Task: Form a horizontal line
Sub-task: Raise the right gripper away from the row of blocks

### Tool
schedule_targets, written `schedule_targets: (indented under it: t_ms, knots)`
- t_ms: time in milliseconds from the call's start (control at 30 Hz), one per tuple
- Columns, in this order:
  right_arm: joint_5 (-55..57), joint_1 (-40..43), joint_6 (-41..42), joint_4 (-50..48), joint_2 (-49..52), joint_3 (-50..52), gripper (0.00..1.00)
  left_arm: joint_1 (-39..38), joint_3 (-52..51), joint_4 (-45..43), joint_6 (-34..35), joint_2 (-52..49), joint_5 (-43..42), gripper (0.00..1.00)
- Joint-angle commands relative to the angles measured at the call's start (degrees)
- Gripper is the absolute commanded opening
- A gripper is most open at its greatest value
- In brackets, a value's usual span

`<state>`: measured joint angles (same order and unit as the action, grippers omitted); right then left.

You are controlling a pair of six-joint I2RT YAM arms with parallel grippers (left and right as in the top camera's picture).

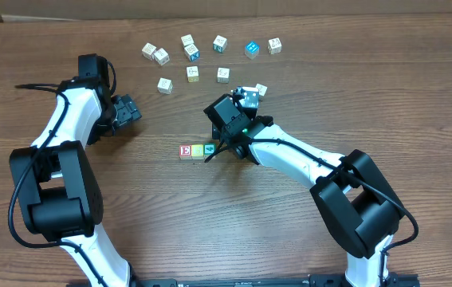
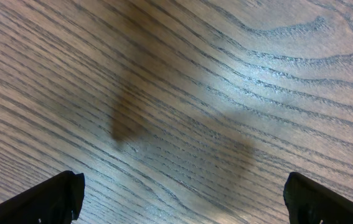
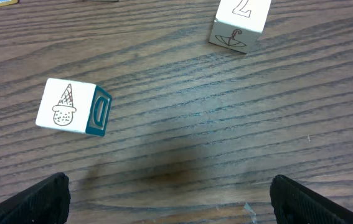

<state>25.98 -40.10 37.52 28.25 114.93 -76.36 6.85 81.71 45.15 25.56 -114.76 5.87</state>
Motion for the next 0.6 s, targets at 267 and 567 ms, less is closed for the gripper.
schedule_targets:
  t_ms: [267, 567]
  knots:
    - [0.98, 0.39, 0.15, -0.59, 0.24, 0.22, 1.00, -0.28, -0.26, -0.04, 0.20, 0.68, 0.70, 0.99]
    - [0.98, 0.39, 0.17, -1.44, 0.24, 0.22, 1.00, -0.28, -0.26, -0.04, 0.20, 0.66, 0.70, 0.99]
